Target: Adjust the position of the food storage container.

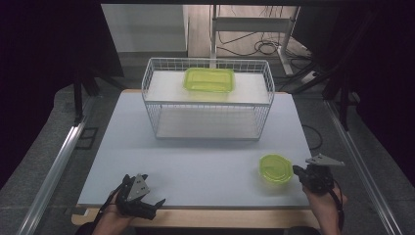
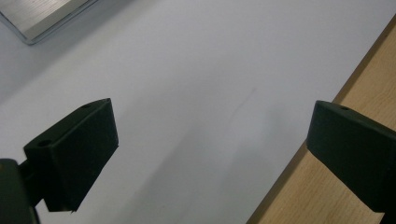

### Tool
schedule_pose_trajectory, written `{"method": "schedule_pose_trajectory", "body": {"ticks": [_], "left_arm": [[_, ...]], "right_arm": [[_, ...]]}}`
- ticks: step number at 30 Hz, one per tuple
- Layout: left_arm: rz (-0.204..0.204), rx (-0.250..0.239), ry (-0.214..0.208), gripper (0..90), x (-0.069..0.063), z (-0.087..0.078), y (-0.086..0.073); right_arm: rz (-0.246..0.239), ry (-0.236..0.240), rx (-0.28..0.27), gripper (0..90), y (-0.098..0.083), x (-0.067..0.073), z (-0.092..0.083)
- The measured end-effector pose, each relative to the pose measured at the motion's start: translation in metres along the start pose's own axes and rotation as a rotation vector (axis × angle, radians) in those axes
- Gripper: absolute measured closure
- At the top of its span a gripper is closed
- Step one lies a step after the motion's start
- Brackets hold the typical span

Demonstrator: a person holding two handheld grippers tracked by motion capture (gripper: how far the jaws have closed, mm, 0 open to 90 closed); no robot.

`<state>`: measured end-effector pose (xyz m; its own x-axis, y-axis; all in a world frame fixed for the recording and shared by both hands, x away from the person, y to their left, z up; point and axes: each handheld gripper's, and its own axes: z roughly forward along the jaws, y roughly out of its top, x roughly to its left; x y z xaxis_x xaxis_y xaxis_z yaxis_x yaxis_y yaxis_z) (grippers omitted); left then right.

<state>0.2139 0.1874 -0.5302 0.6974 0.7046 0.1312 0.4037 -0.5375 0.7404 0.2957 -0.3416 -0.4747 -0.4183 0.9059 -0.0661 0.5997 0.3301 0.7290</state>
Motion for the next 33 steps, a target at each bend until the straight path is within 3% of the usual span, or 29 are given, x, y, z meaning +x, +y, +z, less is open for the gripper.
{"method": "schedule_pose_trajectory", "body": {"ticks": [20,33], "left_arm": [[0.001,0.003,-0.002,2.1,0.000,0.001,0.000],[0.002,0.008,-0.001,2.1,0.000,0.001,0.000]], "right_arm": [[-0.036,0.077,0.052,89.0,0.007,0.020,0.020],[0.001,0.167,0.072,89.0,0.003,0.023,0.033]]}}
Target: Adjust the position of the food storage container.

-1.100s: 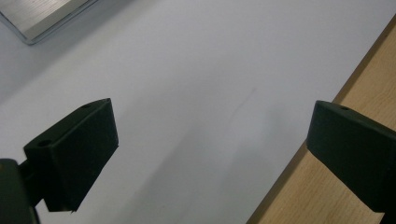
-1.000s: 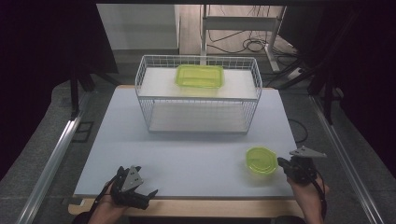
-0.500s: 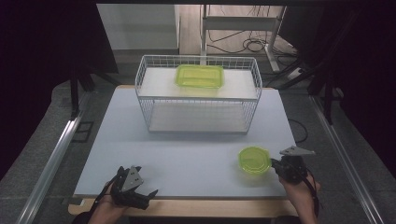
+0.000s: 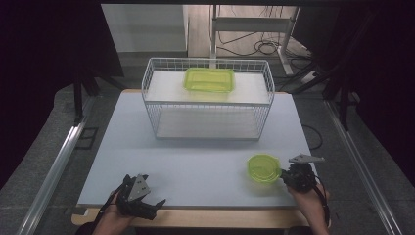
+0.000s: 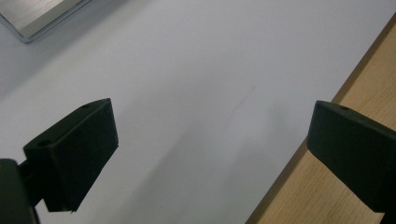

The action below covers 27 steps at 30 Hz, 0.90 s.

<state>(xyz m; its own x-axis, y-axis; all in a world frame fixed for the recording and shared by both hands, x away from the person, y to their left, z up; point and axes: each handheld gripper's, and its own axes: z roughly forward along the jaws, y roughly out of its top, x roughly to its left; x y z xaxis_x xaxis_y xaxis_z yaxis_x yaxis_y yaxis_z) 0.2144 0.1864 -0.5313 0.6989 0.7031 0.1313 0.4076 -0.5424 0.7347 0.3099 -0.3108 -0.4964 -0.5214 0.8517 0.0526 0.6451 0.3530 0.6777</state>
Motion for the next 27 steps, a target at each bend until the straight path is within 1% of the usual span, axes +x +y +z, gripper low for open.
{"method": "schedule_pose_trajectory", "body": {"ticks": [3,6,8,9,11,16,27], "left_arm": [[0.000,0.001,0.000,2.1,0.000,0.000,0.000],[0.000,0.002,0.000,2.1,0.000,0.000,0.000],[0.001,0.003,0.000,2.1,0.000,0.000,0.000],[0.001,0.003,0.000,2.1,0.000,0.001,0.000],[0.002,0.004,-0.001,2.1,0.000,0.001,0.000],[0.004,0.005,-0.001,2.1,0.000,0.001,0.000],[0.005,0.011,-0.002,2.0,-0.001,0.001,0.000]], "right_arm": [[-0.007,0.027,0.012,89.0,0.002,0.005,0.006],[-0.013,0.065,0.022,88.7,0.005,0.012,0.012],[-0.024,0.077,0.028,88.8,0.007,0.016,0.015],[-0.019,0.083,0.029,88.8,0.008,0.019,0.017],[-0.028,0.104,0.034,88.8,0.011,0.023,0.020],[-0.038,0.154,0.033,88.5,0.017,0.036,0.030],[-0.067,0.242,0.031,88.4,0.034,0.061,0.051]]}}
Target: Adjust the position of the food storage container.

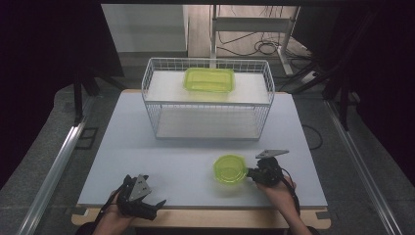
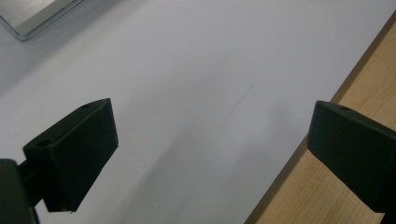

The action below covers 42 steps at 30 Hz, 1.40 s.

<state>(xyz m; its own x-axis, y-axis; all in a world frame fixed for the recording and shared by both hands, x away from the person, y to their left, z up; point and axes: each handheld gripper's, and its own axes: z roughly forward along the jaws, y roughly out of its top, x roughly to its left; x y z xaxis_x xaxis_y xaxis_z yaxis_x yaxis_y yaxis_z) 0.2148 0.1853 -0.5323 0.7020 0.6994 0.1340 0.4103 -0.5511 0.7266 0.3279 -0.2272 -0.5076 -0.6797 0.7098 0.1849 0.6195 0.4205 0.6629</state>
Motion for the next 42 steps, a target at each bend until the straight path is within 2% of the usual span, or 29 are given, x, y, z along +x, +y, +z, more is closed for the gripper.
{"method": "schedule_pose_trajectory", "body": {"ticks": [11,19,22,26,29,32,34,37,42], "left_arm": [[0.003,0.007,-0.001,2.0,0.000,0.000,0.000],[0.002,0.007,-0.001,2.0,0.000,0.000,0.000],[0.002,0.008,0.000,2.0,0.000,0.000,0.000],[0.001,0.008,-0.001,2.0,0.000,0.000,0.000],[0.003,0.010,0.000,2.0,0.000,0.000,0.000],[0.004,0.012,0.000,2.0,0.001,-0.001,0.000],[-0.014,0.025,-0.004,2.0,0.001,-0.001,0.001],[-0.064,0.045,-0.014,3.1,0.003,-0.004,0.003],[-0.078,0.036,-0.004,3.3,0.005,-0.005,0.002]], "right_arm": [[-0.057,0.060,0.023,88.5,0.021,0.022,0.030],[-0.073,0.104,0.028,88.5,0.030,0.035,0.042],[-0.088,0.105,0.033,88.0,0.033,0.038,0.046],[-0.097,0.076,0.043,86.6,0.032,0.035,0.046],[-0.083,0.066,0.032,85.3,0.031,0.030,0.042],[-0.097,0.033,0.014,82.3,0.032,0.027,0.035],[-0.107,0.013,0.000,79.1,0.031,0.026,0.030],[-0.122,-0.025,-0.021,75.7,0.029,0.025,0.020],[-0.138,-0.089,-0.065,64.6,0.022,0.021,0.000]]}}
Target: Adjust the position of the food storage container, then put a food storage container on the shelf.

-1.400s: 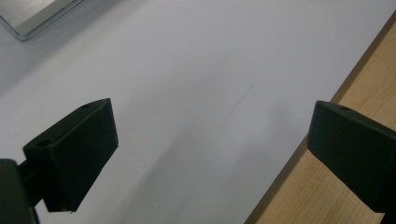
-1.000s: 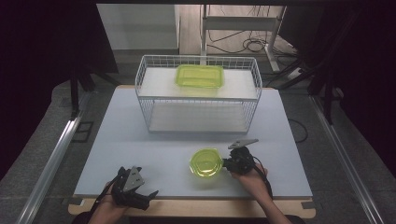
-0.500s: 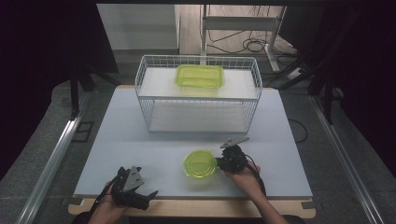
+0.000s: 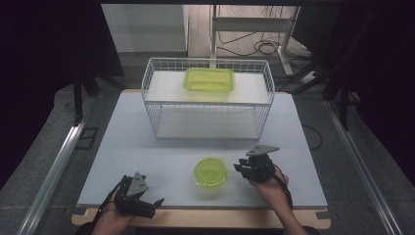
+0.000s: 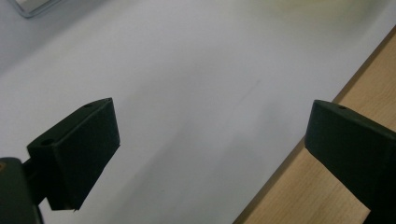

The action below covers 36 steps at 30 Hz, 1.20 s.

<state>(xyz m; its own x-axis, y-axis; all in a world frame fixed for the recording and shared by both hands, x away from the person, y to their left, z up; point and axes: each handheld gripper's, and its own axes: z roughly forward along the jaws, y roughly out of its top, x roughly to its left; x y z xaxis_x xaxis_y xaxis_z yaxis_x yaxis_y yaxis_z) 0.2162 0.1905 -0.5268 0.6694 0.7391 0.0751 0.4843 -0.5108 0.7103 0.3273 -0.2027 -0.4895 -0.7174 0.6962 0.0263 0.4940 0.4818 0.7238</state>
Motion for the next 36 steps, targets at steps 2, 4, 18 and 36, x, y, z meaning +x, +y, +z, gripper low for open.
{"method": "schedule_pose_trajectory", "body": {"ticks": [2,4,18,36], "left_arm": [[0.015,-0.010,0.012,2.9,-0.001,0.001,-0.001],[0.037,-0.011,0.023,2.5,-0.002,0.003,-0.002],[0.075,-0.018,0.047,0.5,-0.002,0.007,-0.005],[0.083,-0.013,0.049,0.6,-0.003,0.007,-0.005]], "right_arm": [[-0.001,-0.016,-0.015,58.4,-0.003,-0.002,-0.007],[0.002,-0.031,-0.032,53.5,-0.006,-0.004,-0.014],[-0.004,-0.040,-0.033,15.0,-0.033,-0.004,-0.025],[0.033,-0.034,-0.012,5.7,-0.030,0.000,-0.018]]}}
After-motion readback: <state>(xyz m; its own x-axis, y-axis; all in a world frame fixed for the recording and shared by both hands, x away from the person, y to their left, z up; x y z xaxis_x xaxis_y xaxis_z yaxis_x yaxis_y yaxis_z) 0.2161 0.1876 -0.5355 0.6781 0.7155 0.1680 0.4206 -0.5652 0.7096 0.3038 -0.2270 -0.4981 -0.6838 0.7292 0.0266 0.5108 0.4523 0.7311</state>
